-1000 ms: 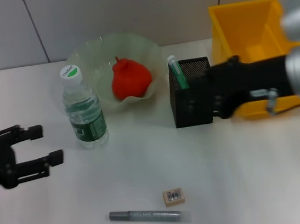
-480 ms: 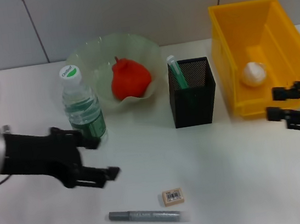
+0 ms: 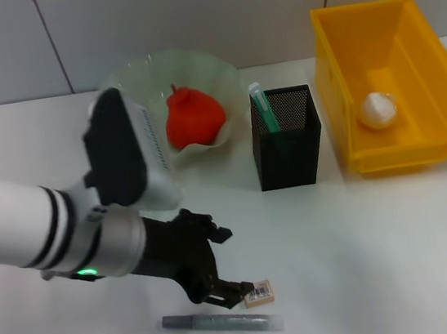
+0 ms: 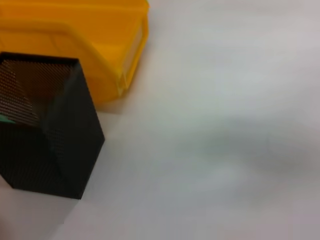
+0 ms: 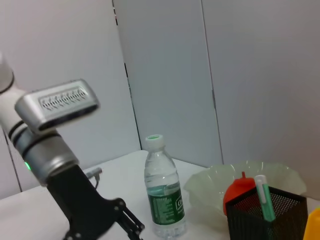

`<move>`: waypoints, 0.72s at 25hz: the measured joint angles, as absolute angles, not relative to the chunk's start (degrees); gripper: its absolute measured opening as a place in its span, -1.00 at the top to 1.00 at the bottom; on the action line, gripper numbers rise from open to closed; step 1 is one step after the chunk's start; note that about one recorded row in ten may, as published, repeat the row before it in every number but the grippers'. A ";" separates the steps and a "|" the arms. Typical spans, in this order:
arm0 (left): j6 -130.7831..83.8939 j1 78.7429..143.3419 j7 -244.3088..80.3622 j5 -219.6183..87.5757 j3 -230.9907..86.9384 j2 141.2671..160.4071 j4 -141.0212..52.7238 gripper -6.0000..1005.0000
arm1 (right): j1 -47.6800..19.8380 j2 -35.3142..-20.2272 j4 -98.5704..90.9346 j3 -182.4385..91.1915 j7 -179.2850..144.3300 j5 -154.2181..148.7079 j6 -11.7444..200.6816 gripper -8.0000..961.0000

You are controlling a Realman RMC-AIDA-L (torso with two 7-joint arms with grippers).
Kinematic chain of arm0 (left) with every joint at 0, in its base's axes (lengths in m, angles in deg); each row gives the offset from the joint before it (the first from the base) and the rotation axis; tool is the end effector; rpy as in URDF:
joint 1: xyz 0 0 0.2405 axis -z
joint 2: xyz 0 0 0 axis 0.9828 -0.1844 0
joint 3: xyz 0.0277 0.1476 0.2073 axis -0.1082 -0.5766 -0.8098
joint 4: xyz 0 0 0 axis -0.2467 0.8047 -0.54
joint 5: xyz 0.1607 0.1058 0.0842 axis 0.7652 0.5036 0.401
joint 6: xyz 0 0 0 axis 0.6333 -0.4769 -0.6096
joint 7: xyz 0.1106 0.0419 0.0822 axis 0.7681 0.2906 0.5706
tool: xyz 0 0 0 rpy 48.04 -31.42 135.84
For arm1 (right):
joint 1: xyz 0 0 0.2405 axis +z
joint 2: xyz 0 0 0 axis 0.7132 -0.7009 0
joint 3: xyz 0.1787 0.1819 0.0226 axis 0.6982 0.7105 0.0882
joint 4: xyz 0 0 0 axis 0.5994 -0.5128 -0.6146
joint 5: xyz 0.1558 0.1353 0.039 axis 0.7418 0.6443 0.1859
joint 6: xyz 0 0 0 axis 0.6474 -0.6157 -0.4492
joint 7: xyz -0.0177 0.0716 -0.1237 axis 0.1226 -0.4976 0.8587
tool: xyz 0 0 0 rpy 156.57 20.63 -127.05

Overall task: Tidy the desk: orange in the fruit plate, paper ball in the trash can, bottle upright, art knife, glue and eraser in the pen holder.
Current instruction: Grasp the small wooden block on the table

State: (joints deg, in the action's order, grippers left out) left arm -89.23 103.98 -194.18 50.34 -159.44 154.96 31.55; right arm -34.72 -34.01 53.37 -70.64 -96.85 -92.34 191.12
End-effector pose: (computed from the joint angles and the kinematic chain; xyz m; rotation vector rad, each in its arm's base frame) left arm -0.1694 0.3206 -0.0543 -2.9422 -0.1526 0.1748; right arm 0.3022 0.2467 0.0968 -2.4946 0.5468 0.7861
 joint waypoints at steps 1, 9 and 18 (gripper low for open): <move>-88.18 104.86 -194.12 50.36 -160.26 154.98 29.75 -0.59 | -34.72 -34.01 53.37 -70.64 -96.85 -92.34 191.12 -0.07; -85.18 107.38 -194.64 50.49 -165.42 155.01 25.82 -0.58 | -35.00 -33.79 52.82 -66.67 -96.61 -92.48 191.05 -0.08; -75.66 107.20 -197.49 53.59 -173.82 155.08 24.74 -0.58 | -35.10 -33.59 53.16 -65.18 -96.79 -92.57 191.40 -0.10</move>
